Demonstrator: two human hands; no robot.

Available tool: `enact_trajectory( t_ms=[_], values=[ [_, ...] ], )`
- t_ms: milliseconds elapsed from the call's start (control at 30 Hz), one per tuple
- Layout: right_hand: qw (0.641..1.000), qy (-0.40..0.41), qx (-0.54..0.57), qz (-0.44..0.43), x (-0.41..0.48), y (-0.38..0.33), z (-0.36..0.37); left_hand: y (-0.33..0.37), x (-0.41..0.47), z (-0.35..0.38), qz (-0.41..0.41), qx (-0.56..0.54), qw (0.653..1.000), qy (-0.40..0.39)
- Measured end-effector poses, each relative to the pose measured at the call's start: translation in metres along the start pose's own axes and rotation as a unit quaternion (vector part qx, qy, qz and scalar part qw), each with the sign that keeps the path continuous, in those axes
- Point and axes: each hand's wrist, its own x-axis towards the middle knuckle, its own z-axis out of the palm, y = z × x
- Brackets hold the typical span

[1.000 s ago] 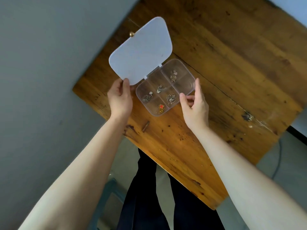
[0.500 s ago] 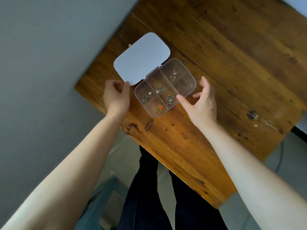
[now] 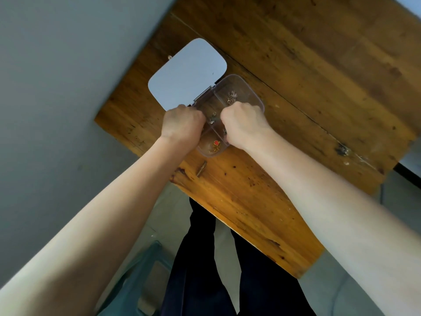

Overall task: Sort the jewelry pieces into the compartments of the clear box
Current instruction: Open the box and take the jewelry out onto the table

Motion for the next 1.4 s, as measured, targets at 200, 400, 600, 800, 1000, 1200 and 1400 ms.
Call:
enact_trajectory(
  t_ms=[200,400,600,800,1000,1200,1400],
  values=[
    [0.999,0.033,0.038,0.013,-0.005,-0.001,0.01,0.0,-0.004,0.006,0.016,0.001,1.0,0.006],
    [0.982,0.03,0.174,0.06,0.001,0.007,0.012,-0.001,-0.01,0.013,0.025,-0.075,0.995,0.067],
    [0.883,0.176,0.41,0.148,-0.042,0.022,0.006,0.003,-0.042,0.001,-0.025,-0.395,0.898,0.19],
    [0.793,0.318,0.475,0.213,-0.112,0.034,0.004,0.056,-0.103,-0.031,-0.026,-0.659,0.715,0.232],
    [0.759,0.319,0.493,0.283,-0.16,0.046,0.052,0.119,-0.119,-0.015,-0.081,-0.799,0.585,0.113],
    [0.796,0.222,0.447,0.341,-0.187,0.052,0.112,0.155,-0.108,0.046,-0.213,-0.723,0.657,0.0],
    [0.814,0.163,0.411,0.378,-0.194,0.053,0.131,0.142,-0.114,0.068,-0.206,-0.649,0.732,0.001]
  ],
)
